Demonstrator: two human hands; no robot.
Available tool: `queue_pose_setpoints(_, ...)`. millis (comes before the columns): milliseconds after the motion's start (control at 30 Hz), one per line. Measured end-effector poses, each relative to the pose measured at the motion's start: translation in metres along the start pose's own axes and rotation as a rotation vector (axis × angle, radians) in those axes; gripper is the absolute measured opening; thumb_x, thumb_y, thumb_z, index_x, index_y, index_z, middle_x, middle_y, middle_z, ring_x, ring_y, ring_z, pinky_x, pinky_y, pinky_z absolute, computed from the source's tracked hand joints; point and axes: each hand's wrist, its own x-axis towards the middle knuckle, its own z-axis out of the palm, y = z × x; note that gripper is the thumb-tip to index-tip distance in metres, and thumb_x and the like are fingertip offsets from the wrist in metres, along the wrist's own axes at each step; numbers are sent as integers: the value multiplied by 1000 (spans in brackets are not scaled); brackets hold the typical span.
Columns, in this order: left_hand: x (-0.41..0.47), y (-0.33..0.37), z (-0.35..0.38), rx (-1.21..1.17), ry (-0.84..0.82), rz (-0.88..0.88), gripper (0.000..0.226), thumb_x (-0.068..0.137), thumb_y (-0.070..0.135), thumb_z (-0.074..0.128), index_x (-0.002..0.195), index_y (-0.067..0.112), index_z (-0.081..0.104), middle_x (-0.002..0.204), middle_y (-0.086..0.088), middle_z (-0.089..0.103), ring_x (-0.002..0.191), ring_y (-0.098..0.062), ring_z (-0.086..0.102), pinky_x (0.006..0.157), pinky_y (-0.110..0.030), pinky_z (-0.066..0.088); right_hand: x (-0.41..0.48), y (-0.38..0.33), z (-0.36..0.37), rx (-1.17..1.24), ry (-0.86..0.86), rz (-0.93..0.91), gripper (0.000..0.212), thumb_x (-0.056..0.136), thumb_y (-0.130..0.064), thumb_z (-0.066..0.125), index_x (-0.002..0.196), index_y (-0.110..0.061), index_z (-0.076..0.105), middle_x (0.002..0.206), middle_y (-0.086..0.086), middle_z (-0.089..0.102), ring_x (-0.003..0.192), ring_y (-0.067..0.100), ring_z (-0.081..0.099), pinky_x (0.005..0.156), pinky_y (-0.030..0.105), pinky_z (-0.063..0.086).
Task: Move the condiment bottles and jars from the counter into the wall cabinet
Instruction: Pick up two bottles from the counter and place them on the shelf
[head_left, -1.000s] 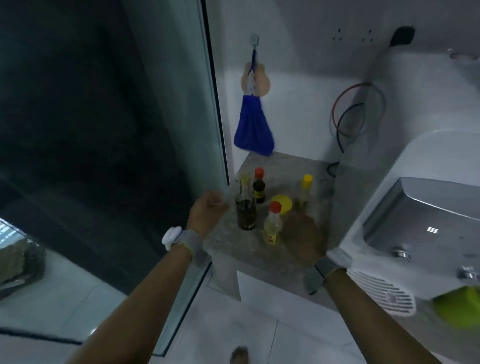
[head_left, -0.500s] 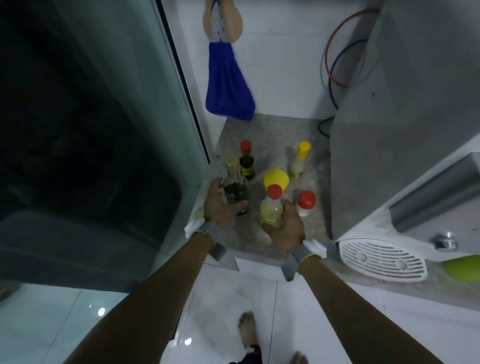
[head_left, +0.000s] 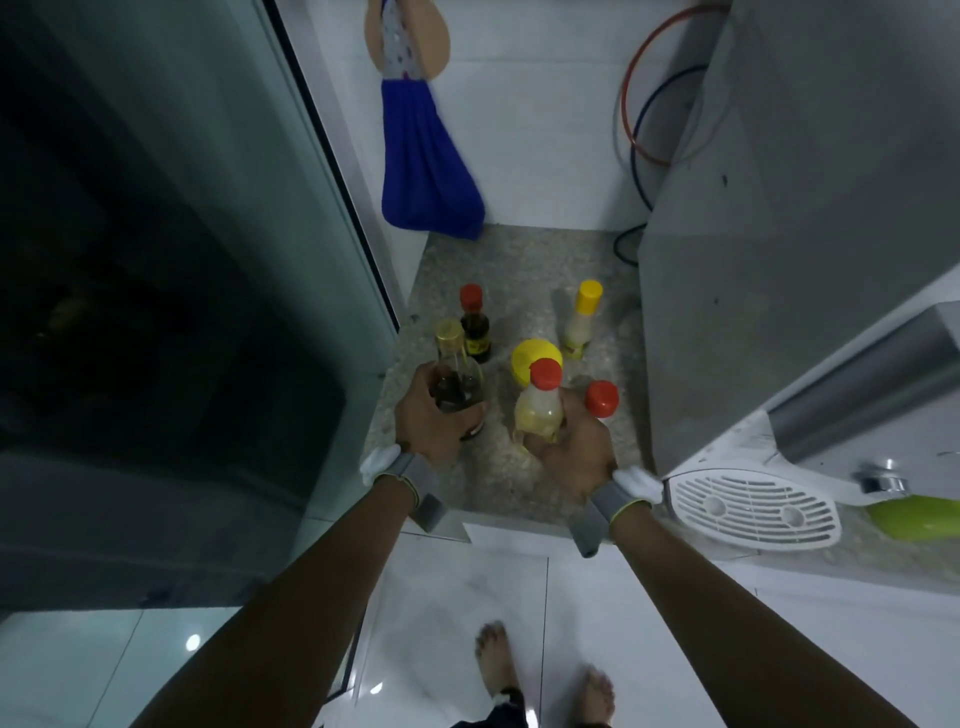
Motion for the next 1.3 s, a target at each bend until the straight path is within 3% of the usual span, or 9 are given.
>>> queue_pose_setpoints(67,-5,8,-7,-6,14,25,57,73,25,89,120,15,57,100,5,64,92,-16,63,63,-1,41,3,-7,-11,8,-7,-61,56,83,-15,79,134,-14,55,114,3,67,108,27,66,77,8,45)
queue_pose_setpoints(167,-12,32,-20,-10,45,72,60,73,30,89,122,17,56,106,4,68,97,-16,65,74,-16,47,6,-23,-31,-22,-6,-148,65,82,-29,82,139,-21,52,123,2,69,106,19,66,84,25,49)
queue_pose_setpoints(300,-28,78,-44,-18,110,137,61,72,27,90,123,18,57,106,9,67,94,-8,63,67,3,42,5,-53,-64,-15,19,-228,70,77,-49,78,139,-31,49,126,-2,68,108,21,68,89,43,57)
queue_pose_setpoints(567,-73,190,-94,-10,206,265,49,69,33,90,108,30,59,92,26,64,78,18,60,67,-2,43,-26,-140,-145,62,37,-473,49,77,-51,72,118,-30,54,110,-2,65,97,16,65,84,42,57)
queue_pose_setpoints(767,-116,267,-130,58,265,409,50,68,47,86,110,30,64,96,20,70,87,8,64,70,-12,47,-56,-196,-196,61,107,-609,55,71,-63,70,113,-31,57,104,-5,65,95,16,65,83,46,57)
queue_pose_setpoints(900,-137,310,-153,65,313,486,48,69,52,84,110,32,66,95,21,71,85,10,66,70,-12,48,-80,-229,-236,37,106,-691,49,78,-61,72,116,-33,58,107,-11,66,96,7,63,84,37,56)
queue_pose_setpoints(1033,-146,346,-175,92,335,529,81,57,77,75,122,30,65,110,13,72,99,-6,68,88,-29,56,-98,-260,-273,-7,119,-756,49,78,-64,70,116,-34,61,105,-14,69,93,3,64,77,26,54)
queue_pose_setpoints(1100,-150,364,-186,93,342,551,84,53,82,72,119,30,66,111,10,72,100,-9,69,90,-34,57,-107,-276,-292,-28,113,-775,50,78,-65,70,115,-34,62,103,-15,70,91,1,66,76,26,55)
queue_pose_setpoints(1300,-160,427,-210,12,363,601,74,59,67,82,115,25,56,107,7,65,97,-11,66,87,-39,57,-113,-323,-338,-41,136,-841,53,73,-68,71,113,-34,66,95,-17,72,85,-1,68,74,28,57)
